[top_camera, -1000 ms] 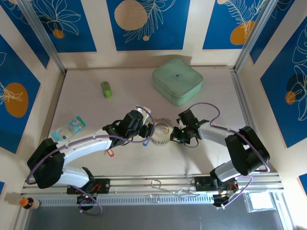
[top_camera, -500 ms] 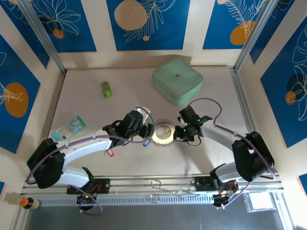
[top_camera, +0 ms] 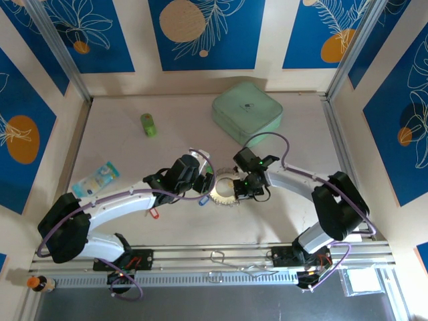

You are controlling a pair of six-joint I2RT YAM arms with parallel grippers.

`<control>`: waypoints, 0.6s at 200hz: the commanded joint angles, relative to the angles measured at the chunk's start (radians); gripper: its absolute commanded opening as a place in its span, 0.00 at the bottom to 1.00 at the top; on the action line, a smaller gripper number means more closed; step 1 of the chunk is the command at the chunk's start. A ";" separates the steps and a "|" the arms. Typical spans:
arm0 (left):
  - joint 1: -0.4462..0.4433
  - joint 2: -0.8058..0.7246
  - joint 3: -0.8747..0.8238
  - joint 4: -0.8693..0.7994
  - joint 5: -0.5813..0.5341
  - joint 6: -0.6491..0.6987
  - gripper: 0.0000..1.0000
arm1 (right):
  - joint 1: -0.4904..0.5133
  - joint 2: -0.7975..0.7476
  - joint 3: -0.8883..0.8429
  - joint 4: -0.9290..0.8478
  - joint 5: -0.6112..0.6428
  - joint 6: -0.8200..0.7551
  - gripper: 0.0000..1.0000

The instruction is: Put the keys on the keyring

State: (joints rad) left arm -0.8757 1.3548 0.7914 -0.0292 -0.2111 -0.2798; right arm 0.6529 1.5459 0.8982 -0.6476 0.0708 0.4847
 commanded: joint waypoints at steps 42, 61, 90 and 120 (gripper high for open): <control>0.001 -0.041 -0.027 0.016 -0.037 0.015 0.71 | 0.029 0.055 0.040 -0.037 0.029 -0.019 0.01; 0.001 -0.042 -0.030 0.012 -0.038 0.014 0.71 | 0.030 0.063 0.035 -0.022 0.011 -0.011 0.09; 0.001 -0.047 -0.034 0.011 -0.042 0.016 0.71 | 0.025 0.059 0.019 0.006 -0.020 0.013 0.19; 0.001 -0.051 -0.036 0.011 -0.043 0.014 0.71 | 0.006 0.027 -0.022 0.051 -0.057 0.061 0.25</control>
State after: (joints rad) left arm -0.8757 1.3357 0.7685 -0.0292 -0.2375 -0.2798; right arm 0.6739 1.5951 0.9131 -0.6308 0.0692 0.4980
